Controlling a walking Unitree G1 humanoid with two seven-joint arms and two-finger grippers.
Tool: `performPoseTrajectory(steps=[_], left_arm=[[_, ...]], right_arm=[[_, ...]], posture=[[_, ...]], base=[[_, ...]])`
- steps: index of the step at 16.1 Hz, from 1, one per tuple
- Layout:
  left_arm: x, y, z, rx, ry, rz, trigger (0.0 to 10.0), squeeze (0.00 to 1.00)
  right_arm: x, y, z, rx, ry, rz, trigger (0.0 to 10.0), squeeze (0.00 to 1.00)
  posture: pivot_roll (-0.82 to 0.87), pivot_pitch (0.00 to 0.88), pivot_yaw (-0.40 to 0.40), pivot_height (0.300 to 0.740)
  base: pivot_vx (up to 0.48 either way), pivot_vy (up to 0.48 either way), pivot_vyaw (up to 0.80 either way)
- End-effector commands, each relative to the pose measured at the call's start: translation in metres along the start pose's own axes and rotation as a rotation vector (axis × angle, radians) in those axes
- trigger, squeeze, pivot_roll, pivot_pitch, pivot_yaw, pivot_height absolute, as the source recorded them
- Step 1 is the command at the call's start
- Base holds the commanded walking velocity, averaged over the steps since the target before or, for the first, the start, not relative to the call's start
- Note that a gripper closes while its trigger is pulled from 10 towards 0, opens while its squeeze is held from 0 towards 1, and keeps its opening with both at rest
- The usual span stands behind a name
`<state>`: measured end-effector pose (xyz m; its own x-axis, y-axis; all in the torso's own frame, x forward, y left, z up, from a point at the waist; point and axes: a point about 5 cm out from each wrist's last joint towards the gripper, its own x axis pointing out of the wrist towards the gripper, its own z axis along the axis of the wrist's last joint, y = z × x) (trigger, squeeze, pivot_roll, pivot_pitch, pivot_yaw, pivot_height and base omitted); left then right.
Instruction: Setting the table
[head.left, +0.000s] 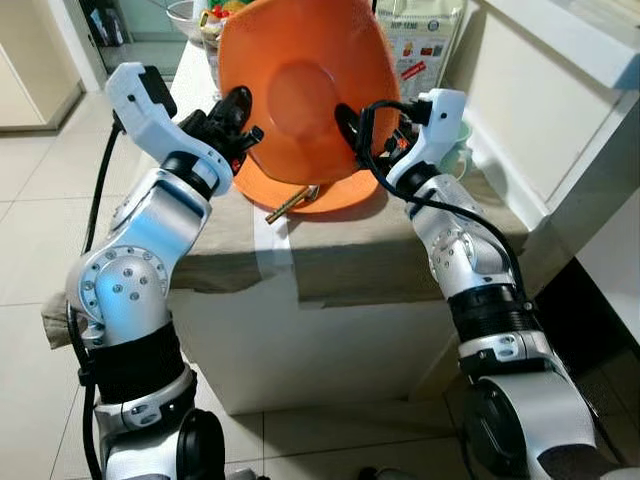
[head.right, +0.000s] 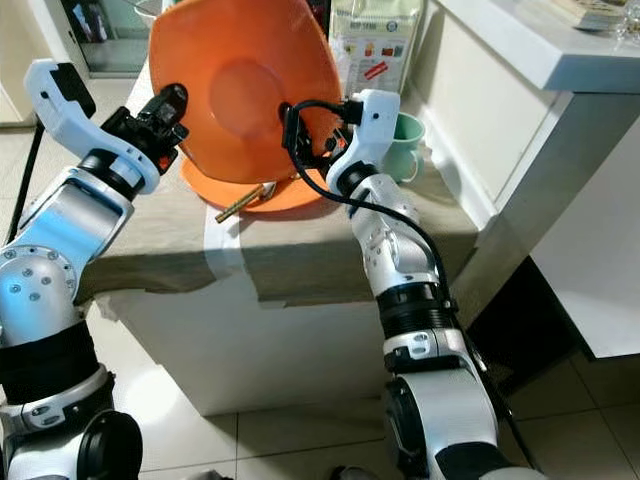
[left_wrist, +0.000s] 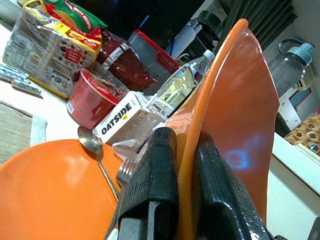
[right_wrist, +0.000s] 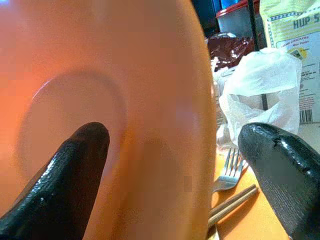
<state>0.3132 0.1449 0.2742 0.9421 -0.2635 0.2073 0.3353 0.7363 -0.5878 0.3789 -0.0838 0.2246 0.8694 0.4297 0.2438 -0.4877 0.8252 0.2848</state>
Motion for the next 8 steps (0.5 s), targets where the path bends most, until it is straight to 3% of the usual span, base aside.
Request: performPoseTrajectory(steps=[1,8], left_arm=[[-0.0019,-0.0193,0.0029,-0.002,-0.012,-0.104,0.0,0.00],[-0.0035,-0.0172,0.0048,0.030,-0.013,-0.104,0.0,0.00]], right_arm=[[0.0007,-0.0034,-0.0021,-0.010,0.011,-0.024,10.0,1.00],[0.0019,-0.0008,-0.0083,0.052,0.002,-0.024,10.0,1.00]], posture=[[-0.05,0.022,-0.015,0.740],[-0.04,0.022,-0.013,0.740]], base=[[0.000,0.000,0.00],[0.000,0.000,0.00]])
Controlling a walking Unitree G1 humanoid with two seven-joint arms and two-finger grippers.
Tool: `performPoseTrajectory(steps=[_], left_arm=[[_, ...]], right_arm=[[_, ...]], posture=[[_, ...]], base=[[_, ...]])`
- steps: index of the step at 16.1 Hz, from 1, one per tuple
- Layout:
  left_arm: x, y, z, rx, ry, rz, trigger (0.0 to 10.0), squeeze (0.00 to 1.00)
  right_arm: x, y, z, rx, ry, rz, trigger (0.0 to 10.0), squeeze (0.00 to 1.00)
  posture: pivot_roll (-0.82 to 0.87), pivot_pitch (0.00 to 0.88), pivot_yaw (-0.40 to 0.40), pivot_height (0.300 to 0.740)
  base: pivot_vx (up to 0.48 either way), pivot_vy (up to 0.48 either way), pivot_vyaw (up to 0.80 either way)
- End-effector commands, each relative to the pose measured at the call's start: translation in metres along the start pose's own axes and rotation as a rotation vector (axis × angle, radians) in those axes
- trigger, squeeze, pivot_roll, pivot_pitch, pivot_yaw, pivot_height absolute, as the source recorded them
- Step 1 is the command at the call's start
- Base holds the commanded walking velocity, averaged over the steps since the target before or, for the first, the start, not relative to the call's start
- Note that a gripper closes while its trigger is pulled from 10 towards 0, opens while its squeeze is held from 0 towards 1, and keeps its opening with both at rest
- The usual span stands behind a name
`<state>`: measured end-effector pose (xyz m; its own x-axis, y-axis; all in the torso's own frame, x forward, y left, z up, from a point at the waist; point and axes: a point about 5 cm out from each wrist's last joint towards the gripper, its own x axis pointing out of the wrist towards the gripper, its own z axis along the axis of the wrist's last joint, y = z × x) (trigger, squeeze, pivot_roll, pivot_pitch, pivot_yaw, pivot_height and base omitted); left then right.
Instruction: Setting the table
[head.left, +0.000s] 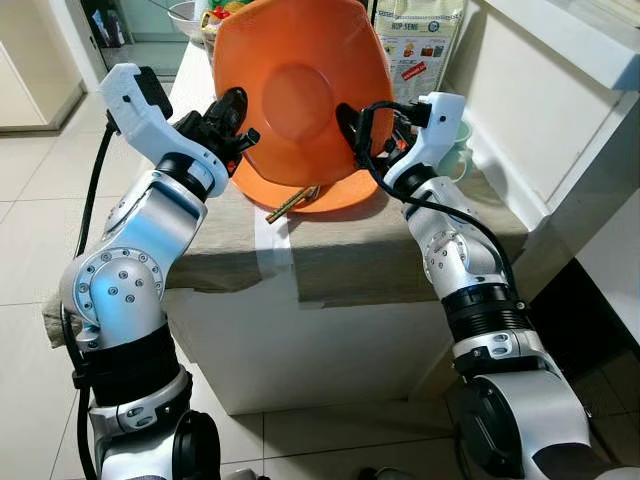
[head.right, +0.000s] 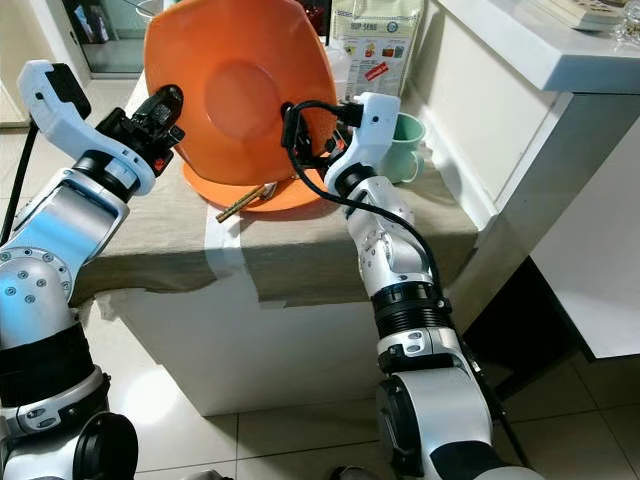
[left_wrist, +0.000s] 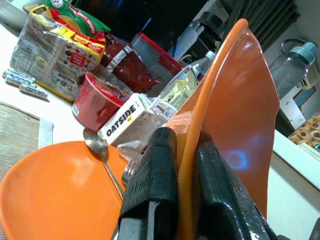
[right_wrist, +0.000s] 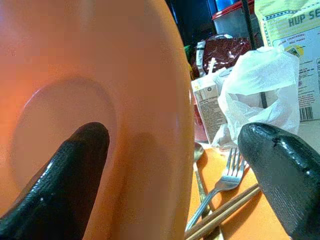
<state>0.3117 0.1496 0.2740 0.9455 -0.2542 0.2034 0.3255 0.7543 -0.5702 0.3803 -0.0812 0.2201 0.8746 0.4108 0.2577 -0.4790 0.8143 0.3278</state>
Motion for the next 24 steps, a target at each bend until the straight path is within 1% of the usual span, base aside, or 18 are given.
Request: performPoseTrajectory(steps=[1,3,4,5,10,15,18,23,24], left_arm=[[-0.001,-0.021,0.002,0.003,-0.011,-0.116,0.0,0.00],[-0.001,-0.021,0.001,0.002,-0.008,-0.116,0.0,0.00],[-0.001,-0.021,0.000,0.000,-0.005,-0.116,0.0,0.00],[-0.001,-0.021,0.000,-0.001,-0.003,-0.115,0.0,0.00],[-0.002,-0.021,-0.001,0.017,0.001,-0.114,0.0,0.00],[-0.002,-0.016,-0.003,0.037,0.011,-0.098,0.0,0.00],[-0.002,-0.010,-0.004,0.051,0.009,-0.080,0.0,0.00],[-0.002,-0.008,-0.003,0.077,0.003,-0.072,0.0,0.00],[-0.002,-0.007,-0.003,0.095,0.002,-0.072,0.0,0.00]], right_arm=[[0.000,-0.001,-0.005,0.003,0.025,-0.010,10.0,1.00],[0.000,0.000,-0.007,-0.051,0.033,-0.017,10.0,1.00],[0.000,0.000,-0.007,-0.056,0.024,-0.009,0.0,0.80],[0.000,0.000,-0.006,-0.051,0.017,-0.012,0.0,0.00],[0.000,0.001,-0.006,-0.035,0.009,-0.016,0.0,0.00],[-0.001,0.000,-0.008,-0.047,0.014,-0.021,0.0,0.00],[-0.001,0.000,-0.008,-0.059,0.012,-0.018,0.0,0.00],[-0.002,0.000,-0.008,-0.067,0.015,-0.012,0.0,0.00],[-0.002,-0.001,-0.009,-0.068,0.016,-0.012,0.0,0.00]], posture=[[-0.04,0.024,-0.011,0.740],[-0.05,0.027,-0.010,0.740],[-0.05,0.028,-0.011,0.740],[-0.05,0.028,-0.011,0.740],[-0.04,0.035,-0.007,0.740],[-0.04,0.038,-0.008,0.740],[-0.04,0.037,-0.008,0.740],[-0.04,0.034,-0.009,0.740],[-0.04,0.032,-0.009,0.740]], base=[[0.000,0.000,0.00],[0.000,0.000,0.00],[0.000,0.000,0.00],[0.000,0.000,0.00],[0.000,0.000,0.00],[0.000,0.000,0.00],[0.000,0.000,0.00],[0.000,0.000,0.00],[0.000,0.000,0.00]])
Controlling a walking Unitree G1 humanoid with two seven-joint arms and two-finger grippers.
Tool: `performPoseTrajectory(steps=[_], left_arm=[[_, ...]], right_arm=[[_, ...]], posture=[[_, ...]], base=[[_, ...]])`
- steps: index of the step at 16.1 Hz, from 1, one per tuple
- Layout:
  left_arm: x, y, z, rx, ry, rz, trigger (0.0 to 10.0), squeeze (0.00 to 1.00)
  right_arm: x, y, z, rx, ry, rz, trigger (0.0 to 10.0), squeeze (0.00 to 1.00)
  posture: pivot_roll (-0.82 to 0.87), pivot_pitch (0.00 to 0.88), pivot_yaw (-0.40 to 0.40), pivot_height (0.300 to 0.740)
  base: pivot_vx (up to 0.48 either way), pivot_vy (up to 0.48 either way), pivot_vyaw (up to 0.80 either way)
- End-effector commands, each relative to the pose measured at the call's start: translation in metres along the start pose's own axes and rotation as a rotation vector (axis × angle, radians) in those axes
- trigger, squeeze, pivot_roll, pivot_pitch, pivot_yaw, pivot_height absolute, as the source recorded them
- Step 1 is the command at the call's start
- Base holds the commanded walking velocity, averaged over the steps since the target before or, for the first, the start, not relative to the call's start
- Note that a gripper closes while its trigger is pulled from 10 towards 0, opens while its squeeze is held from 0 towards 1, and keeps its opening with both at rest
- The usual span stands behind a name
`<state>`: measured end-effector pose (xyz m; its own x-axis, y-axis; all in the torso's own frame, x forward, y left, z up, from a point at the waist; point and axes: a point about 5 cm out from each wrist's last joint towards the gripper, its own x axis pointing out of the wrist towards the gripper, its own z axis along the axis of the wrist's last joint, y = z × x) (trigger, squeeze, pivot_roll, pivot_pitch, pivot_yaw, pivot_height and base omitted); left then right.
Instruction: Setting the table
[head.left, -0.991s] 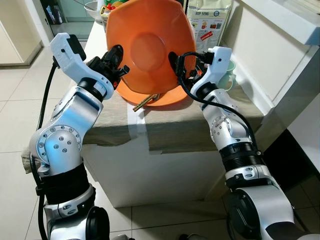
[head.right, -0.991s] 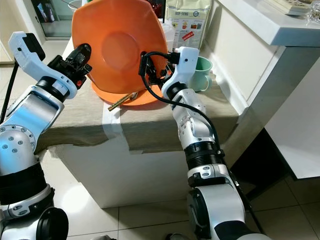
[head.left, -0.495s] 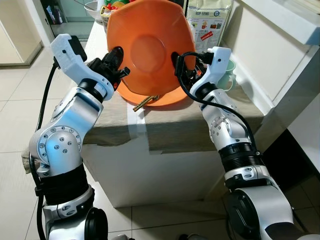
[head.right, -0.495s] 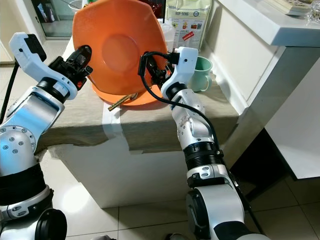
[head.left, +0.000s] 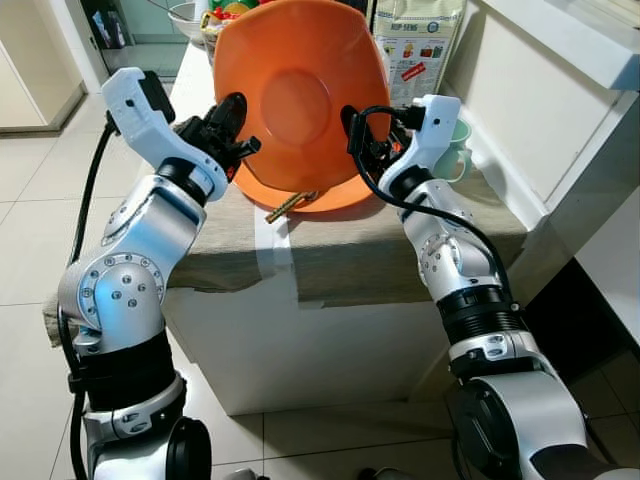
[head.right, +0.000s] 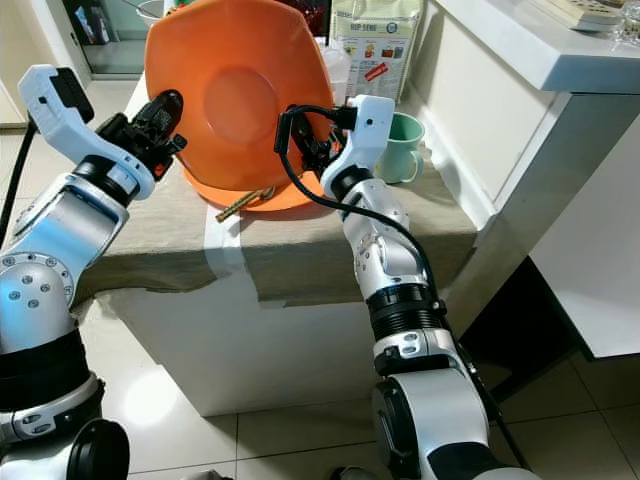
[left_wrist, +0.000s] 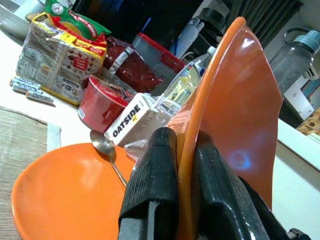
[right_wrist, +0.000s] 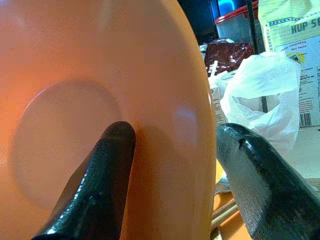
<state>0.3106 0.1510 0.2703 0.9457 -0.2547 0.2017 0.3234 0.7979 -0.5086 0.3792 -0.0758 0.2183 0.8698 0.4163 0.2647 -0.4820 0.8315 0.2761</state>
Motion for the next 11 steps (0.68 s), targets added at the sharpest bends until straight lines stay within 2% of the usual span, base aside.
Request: performPoseTrajectory(steps=[1,2,3,4,5,8,9,10,11], left_arm=[[0.000,-0.010,0.000,0.038,-0.002,-0.071,0.0,0.00],[0.000,-0.009,0.000,0.060,-0.001,-0.074,0.0,0.00],[0.000,-0.008,-0.001,0.075,0.001,-0.065,0.5,0.00],[0.000,-0.006,-0.001,0.084,0.004,-0.052,5.8,0.00],[0.001,-0.004,-0.001,0.094,0.004,-0.046,10.0,0.00],[0.000,0.004,-0.002,0.151,0.003,-0.004,10.0,0.00],[0.000,0.006,-0.002,0.156,0.001,0.003,10.0,0.15],[0.000,0.007,-0.002,0.156,0.001,0.006,10.0,1.00],[0.000,0.007,-0.002,0.155,0.002,0.006,10.0,1.00]], right_arm=[[-0.003,-0.005,-0.006,-0.015,0.022,-0.020,0.0,0.00],[-0.003,-0.005,-0.006,-0.016,0.023,-0.019,0.0,0.00],[-0.003,-0.005,-0.006,-0.020,0.024,-0.017,0.0,0.00],[-0.004,-0.005,-0.006,-0.023,0.025,-0.018,0.0,0.00],[-0.004,-0.005,-0.007,-0.025,0.027,-0.018,0.0,0.00],[-0.005,-0.004,-0.010,-0.030,0.038,-0.015,0.0,0.00],[-0.005,-0.004,-0.011,-0.031,0.041,-0.014,0.0,0.00],[-0.006,-0.004,-0.012,-0.033,0.043,-0.012,0.0,0.00],[-0.006,-0.003,-0.013,-0.034,0.044,-0.010,0.0,0.00]], posture=[[-0.04,0.030,-0.009,0.740],[-0.04,0.030,-0.009,0.740],[-0.04,0.022,-0.011,0.740],[-0.04,0.021,-0.011,0.740],[-0.04,0.020,-0.012,0.740],[-0.04,0.018,-0.015,0.740],[-0.04,0.019,-0.016,0.740],[-0.04,0.020,-0.015,0.740],[-0.04,0.020,-0.015,0.740]], base=[[0.000,0.000,0.00],[0.000,0.000,0.00],[0.000,0.000,0.00],[0.000,0.000,0.00],[0.000,0.000,0.00],[0.000,0.000,0.00],[0.000,0.000,0.00],[0.000,0.000,0.00],[0.000,0.000,0.00]])
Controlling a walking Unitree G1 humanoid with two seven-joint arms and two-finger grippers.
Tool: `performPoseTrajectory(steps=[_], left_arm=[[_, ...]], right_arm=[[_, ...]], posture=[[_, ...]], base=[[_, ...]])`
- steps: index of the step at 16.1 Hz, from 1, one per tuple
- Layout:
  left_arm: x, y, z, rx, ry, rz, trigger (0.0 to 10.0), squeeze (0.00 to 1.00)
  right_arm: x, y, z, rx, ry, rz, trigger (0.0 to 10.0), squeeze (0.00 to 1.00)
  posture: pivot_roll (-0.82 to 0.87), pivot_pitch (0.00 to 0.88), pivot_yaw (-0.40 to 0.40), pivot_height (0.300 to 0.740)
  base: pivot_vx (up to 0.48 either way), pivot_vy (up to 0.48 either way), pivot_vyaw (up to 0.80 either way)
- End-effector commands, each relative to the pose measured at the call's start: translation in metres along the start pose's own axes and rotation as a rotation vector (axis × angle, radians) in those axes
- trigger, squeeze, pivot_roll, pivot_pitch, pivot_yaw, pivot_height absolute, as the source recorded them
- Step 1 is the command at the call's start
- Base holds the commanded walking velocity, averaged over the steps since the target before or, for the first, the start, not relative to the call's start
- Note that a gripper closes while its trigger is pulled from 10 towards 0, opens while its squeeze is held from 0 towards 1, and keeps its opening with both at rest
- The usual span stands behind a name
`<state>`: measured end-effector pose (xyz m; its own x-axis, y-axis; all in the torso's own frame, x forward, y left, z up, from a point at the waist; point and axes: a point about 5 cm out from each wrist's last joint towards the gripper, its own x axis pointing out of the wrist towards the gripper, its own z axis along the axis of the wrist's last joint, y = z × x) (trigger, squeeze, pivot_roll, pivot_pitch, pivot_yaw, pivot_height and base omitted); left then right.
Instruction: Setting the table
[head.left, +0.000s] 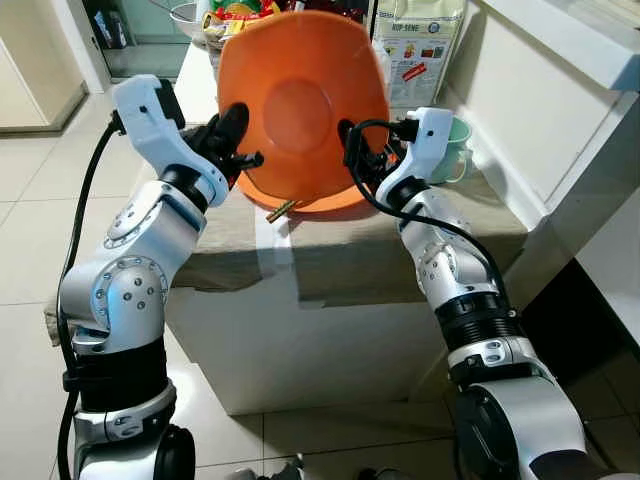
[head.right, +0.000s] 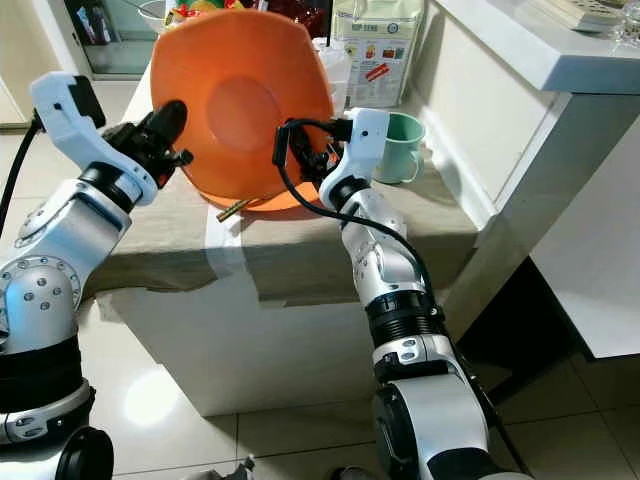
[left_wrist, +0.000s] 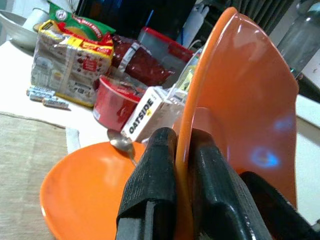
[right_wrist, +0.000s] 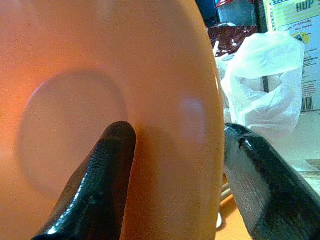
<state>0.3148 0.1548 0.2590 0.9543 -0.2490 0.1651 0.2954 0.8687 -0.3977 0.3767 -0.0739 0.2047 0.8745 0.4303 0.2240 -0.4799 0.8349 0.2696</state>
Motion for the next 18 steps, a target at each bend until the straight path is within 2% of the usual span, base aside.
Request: performPoseTrajectory(steps=[1,6,11,15,18], left_arm=[[-0.001,-0.002,0.005,0.022,-0.029,-0.015,10.0,1.00],[0.000,-0.002,0.002,0.030,-0.028,-0.010,10.0,1.00],[-0.002,0.000,0.005,0.058,-0.047,0.001,10.0,1.00],[-0.007,0.013,0.020,0.180,-0.090,0.055,10.0,1.00],[-0.015,0.026,0.018,0.187,-0.063,0.089,10.0,1.00]], right_arm=[[-0.002,-0.002,0.000,-0.027,0.002,-0.008,0.0,0.00],[-0.004,0.002,-0.005,-0.043,0.010,0.004,0.0,0.00],[-0.002,0.006,0.000,-0.058,-0.014,0.018,0.0,0.00],[-0.002,0.003,0.000,-0.073,-0.011,0.017,0.0,0.00],[-0.003,0.002,-0.002,-0.078,-0.008,0.014,0.0,0.00]], posture=[[-0.04,0.022,-0.015,0.740],[-0.04,0.031,-0.016,0.740],[-0.04,0.027,-0.022,0.740],[-0.03,0.023,-0.026,0.740],[-0.03,0.024,-0.025,0.740]], base=[[0.000,0.000,0.00],[0.000,0.000,0.00],[0.000,0.000,0.00],[0.000,0.000,0.00],[0.000,0.000,0.00]])
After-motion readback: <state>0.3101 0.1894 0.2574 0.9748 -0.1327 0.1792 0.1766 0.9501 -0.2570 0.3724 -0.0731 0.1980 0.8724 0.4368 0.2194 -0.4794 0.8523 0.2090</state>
